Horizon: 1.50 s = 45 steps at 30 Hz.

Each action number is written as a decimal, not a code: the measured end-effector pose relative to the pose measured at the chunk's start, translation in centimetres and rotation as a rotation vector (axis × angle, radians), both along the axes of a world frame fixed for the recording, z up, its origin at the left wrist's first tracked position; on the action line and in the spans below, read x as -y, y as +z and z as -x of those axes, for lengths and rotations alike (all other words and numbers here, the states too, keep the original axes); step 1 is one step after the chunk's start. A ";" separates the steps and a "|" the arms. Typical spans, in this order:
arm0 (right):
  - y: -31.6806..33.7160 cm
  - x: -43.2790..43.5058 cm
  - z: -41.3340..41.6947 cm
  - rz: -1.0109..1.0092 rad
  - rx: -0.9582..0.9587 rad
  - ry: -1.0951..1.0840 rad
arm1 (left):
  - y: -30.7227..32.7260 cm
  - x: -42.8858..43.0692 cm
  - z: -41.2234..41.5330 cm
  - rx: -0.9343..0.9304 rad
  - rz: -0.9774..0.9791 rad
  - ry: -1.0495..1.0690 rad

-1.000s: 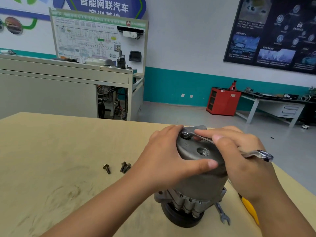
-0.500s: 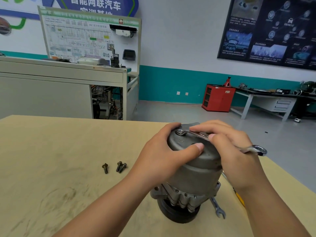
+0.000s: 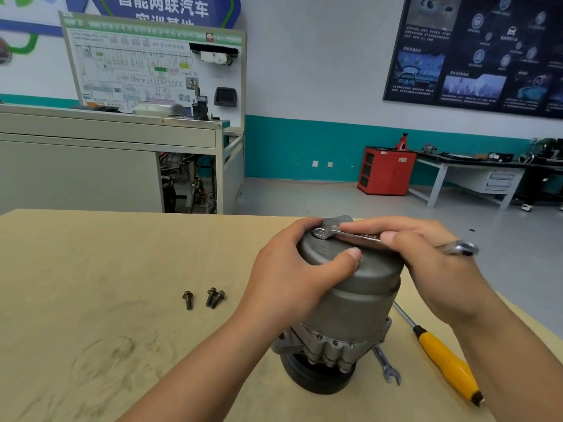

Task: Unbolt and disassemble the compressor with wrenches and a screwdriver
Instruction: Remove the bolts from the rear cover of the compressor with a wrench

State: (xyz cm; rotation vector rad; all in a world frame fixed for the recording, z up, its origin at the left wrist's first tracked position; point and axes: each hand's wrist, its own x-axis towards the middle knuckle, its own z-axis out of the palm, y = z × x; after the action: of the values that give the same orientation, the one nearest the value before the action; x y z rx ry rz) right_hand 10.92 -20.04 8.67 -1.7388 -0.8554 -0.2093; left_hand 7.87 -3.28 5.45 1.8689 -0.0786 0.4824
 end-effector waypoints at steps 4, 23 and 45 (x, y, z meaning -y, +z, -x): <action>-0.2 -0.4 -0.2 -0.057 -0.014 0.166 | -0.3 -1.4 0.0 0.006 0.079 -0.029; -0.2 -2.4 1.7 -0.186 0.060 -0.231 | -0.7 -0.5 0.6 0.050 0.040 0.016; -0.4 -0.4 0.4 -0.022 0.025 -0.093 | -0.5 0.0 0.5 0.026 0.095 0.037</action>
State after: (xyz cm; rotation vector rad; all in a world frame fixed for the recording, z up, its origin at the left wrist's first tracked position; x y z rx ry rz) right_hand 10.56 -19.62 8.26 -1.7601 -0.7881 -0.3017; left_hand 7.36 -3.32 4.90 1.7741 -0.0382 0.5278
